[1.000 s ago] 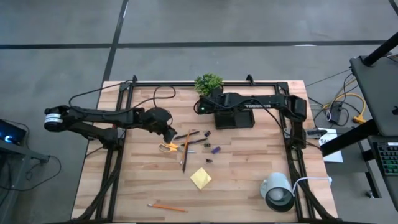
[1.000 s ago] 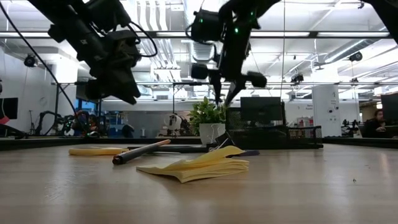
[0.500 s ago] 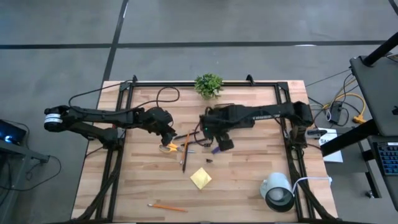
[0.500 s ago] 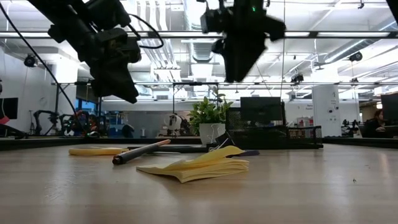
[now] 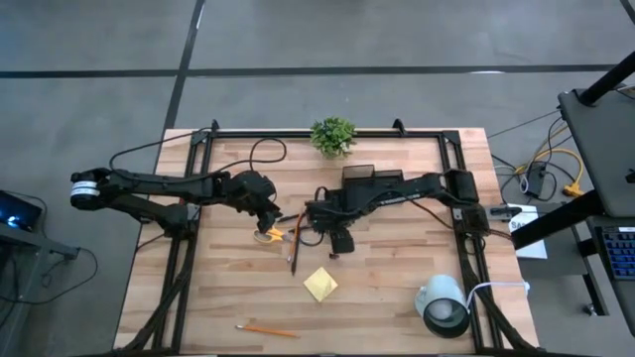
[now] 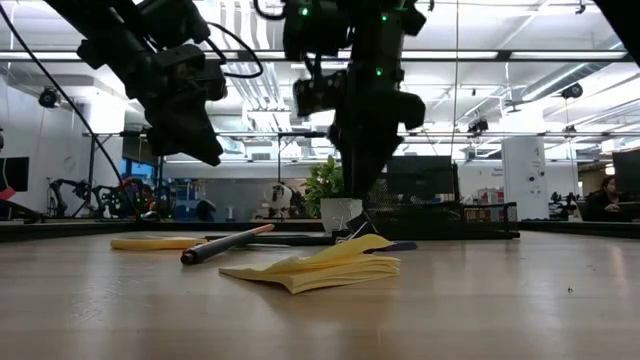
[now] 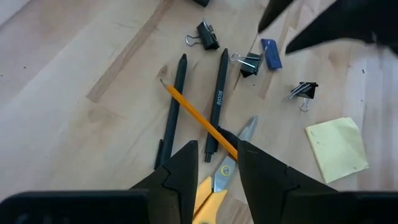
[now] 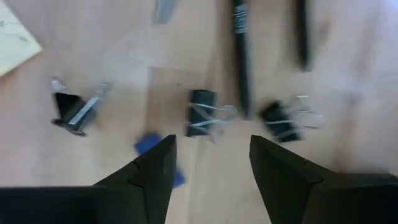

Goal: Pick and place office supplies into organizer
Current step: Put the middle black binder clip into the desk organizer

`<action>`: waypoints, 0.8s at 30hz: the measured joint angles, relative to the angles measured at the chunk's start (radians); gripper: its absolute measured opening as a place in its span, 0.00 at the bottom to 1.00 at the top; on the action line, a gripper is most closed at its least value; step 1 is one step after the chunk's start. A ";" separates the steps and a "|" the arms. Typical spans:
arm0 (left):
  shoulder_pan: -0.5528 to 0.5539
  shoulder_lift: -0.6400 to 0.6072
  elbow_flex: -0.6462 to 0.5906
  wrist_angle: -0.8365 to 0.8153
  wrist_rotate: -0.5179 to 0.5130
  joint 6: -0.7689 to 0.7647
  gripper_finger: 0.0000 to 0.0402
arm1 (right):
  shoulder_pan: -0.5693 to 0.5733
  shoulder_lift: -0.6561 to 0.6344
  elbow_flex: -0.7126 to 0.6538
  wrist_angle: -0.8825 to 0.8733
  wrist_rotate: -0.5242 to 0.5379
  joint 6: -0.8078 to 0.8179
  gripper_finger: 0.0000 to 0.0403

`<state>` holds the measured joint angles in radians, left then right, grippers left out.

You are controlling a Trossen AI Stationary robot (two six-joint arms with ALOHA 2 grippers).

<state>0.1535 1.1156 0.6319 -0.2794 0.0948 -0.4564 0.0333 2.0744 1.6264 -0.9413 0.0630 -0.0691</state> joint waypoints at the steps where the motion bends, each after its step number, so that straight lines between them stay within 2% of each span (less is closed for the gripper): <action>1: 0.000 0.000 0.000 0.000 0.000 0.000 0.24 | -0.003 0.007 0.000 0.000 -0.012 0.007 0.48; 7: 0.000 0.000 0.000 -0.001 0.000 0.000 0.24 | -0.009 0.029 0.000 0.033 -0.061 0.042 0.46; 12: 0.000 0.000 0.000 -0.001 0.000 0.021 0.24 | -0.018 0.045 0.000 0.045 -0.109 0.110 0.39; 16: 0.000 0.000 0.000 -0.001 0.000 0.027 0.24 | -0.019 0.059 0.000 0.055 -0.113 0.148 0.28; 20: 0.000 0.000 0.000 -0.001 0.000 0.027 0.24 | -0.020 0.057 0.000 0.051 -0.108 0.165 0.14; 22: 0.000 0.000 -0.001 -0.001 0.000 0.028 0.24 | -0.022 0.051 -0.001 0.026 -0.076 0.163 0.06; 24: 0.000 0.000 -0.001 -0.002 0.000 0.028 0.24 | -0.020 0.030 0.008 -0.004 -0.031 0.176 0.03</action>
<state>0.1535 1.1156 0.6312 -0.2810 0.0949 -0.4288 0.0133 2.1047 1.6348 -0.9449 0.0325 0.1073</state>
